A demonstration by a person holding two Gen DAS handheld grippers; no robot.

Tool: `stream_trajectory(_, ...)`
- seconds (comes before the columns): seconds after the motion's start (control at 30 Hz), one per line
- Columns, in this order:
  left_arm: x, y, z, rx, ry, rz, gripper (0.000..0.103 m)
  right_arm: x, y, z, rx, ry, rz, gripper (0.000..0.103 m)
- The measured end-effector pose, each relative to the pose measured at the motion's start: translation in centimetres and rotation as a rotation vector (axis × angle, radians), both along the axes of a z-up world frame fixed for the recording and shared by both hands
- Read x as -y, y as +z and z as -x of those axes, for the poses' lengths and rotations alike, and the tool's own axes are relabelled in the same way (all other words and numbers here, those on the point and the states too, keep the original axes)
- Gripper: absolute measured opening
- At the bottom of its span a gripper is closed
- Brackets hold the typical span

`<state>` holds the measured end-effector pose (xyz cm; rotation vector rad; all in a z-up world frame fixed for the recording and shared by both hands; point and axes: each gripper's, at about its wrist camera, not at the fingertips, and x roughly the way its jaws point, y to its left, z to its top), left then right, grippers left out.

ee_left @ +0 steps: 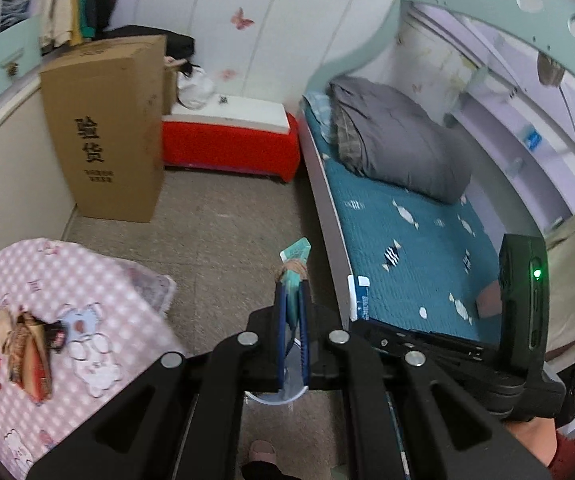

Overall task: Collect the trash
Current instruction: 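Carry the toothbrush and toothpaste tube over to the blue bucket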

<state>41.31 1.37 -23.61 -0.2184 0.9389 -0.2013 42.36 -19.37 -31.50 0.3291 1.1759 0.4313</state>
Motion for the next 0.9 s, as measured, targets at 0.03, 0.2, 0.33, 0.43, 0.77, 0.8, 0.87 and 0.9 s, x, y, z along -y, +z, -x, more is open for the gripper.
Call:
stream_trajectory(0.03, 1.0, -0.4, -0.4, -0.01, -0.009, -0.005, 0.005, 0.8, -0.4, -0.3, -0.014, -0.005, 0.001, 0.01)
stream_trajectory(0.2, 3.2, -2.0, -1.2, -0.059, -0.028, -0.026, 0.005, 3.2, -1.7, -0.8, -0.053, -0.025, 0.009, 0.017)
stream_trajectory(0.33, 4.4, -3.0, -1.6, -0.091, -0.037, -0.044, 0.005, 4.4, -1.8, -0.7, -0.051, -0.044, 0.015, 0.044)
stream_trajectory(0.43, 5.5, -3.4, -1.8, -0.104, -0.05, -0.061, 0.005, 5.1, -1.6, -0.7, -0.046, -0.052, 0.008, 0.044)
stream_trajectory(0.77, 7.7, -3.9, -2.5, -0.129, -0.091, -0.084, 0.006, 7.5, -1.3, -0.8, -0.038, -0.094, -0.013, 0.047)
stream_trajectory(0.8, 7.9, -3.9, -2.6, -0.133, -0.096, -0.086, 0.006, 7.8, -1.2, -0.7, -0.036, -0.1, -0.016, 0.048)
stream_trajectory(0.87, 8.3, -4.1, -2.7, -0.138, -0.106, -0.09, 0.006, 8.2, -1.0, -0.7, -0.032, -0.111, -0.019, 0.05)
stream_trajectory(0.9, 8.5, -4.2, -2.7, -0.141, -0.112, -0.094, 0.006, 8.4, -1.0, -0.6, -0.03, -0.115, -0.023, 0.05)
